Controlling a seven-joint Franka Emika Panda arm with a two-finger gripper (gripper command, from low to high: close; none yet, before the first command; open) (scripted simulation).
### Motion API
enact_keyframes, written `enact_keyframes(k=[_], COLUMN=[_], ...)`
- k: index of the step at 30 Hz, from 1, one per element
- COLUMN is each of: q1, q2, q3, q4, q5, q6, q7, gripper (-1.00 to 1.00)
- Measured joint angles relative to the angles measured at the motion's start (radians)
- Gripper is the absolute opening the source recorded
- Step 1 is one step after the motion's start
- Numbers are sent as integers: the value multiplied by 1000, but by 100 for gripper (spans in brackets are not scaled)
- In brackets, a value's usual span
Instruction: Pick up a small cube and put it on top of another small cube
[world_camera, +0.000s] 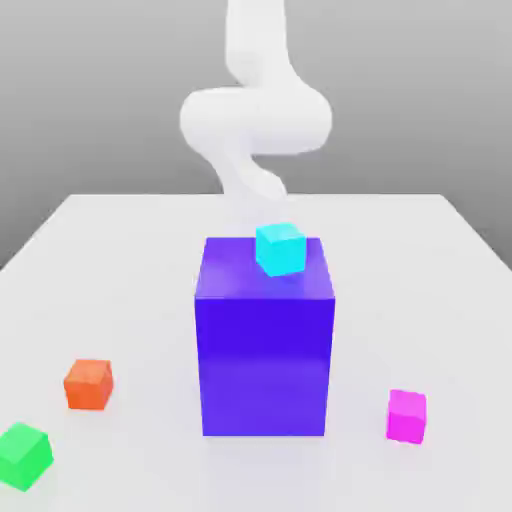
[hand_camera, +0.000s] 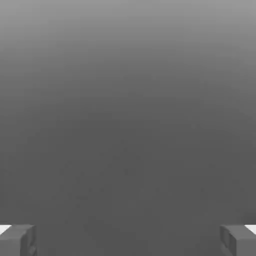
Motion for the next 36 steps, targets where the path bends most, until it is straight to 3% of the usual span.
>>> enact_keyframes(k=[12,20,26,31,32,36], q1=[0,34,109,226,250,250], q2=[424,718,898,1066,1094,1094], q3=[216,322,289,140,112,112], q4=[-160,-288,-373,-345,-339,-339], q5=[6,-56,-118,-241,-260,-261], q6=[229,387,491,621,643,644], q7=[318,638,891,1010,1025,1026], gripper=[0,0,0,0,-100,-100])
